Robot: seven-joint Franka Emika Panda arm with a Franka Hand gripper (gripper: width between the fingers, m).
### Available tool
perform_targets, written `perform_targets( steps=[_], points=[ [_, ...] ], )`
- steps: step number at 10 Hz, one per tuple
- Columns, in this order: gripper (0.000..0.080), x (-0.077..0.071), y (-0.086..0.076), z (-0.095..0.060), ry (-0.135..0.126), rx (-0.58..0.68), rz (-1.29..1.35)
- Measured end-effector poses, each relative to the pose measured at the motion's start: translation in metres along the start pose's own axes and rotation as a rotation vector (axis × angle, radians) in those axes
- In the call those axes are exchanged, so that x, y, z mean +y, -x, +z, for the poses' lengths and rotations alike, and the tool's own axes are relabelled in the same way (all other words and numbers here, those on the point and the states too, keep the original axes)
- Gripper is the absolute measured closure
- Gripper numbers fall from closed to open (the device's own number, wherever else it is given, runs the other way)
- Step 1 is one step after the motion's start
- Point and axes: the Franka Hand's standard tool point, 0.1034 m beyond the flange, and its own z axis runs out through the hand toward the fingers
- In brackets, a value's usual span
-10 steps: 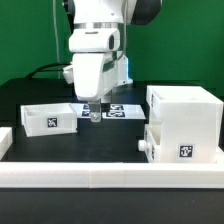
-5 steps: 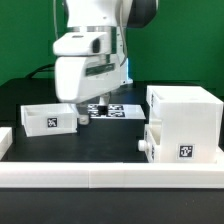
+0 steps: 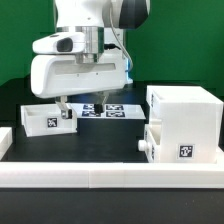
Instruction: Assemble drawer
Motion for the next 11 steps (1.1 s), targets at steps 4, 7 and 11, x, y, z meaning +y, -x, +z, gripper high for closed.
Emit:
perform_targets(
  steps=[4, 7, 11],
  points=[
    [0.0151, 0.0, 0.001, 0.0, -0.005, 0.003, 0.188],
    [0.0151, 0.006, 0.019, -0.013, 0.05, 0.032, 0.211],
    [0.0151, -0.005, 0.065, -0.013, 0.054, 0.009, 0.231]
  ],
)
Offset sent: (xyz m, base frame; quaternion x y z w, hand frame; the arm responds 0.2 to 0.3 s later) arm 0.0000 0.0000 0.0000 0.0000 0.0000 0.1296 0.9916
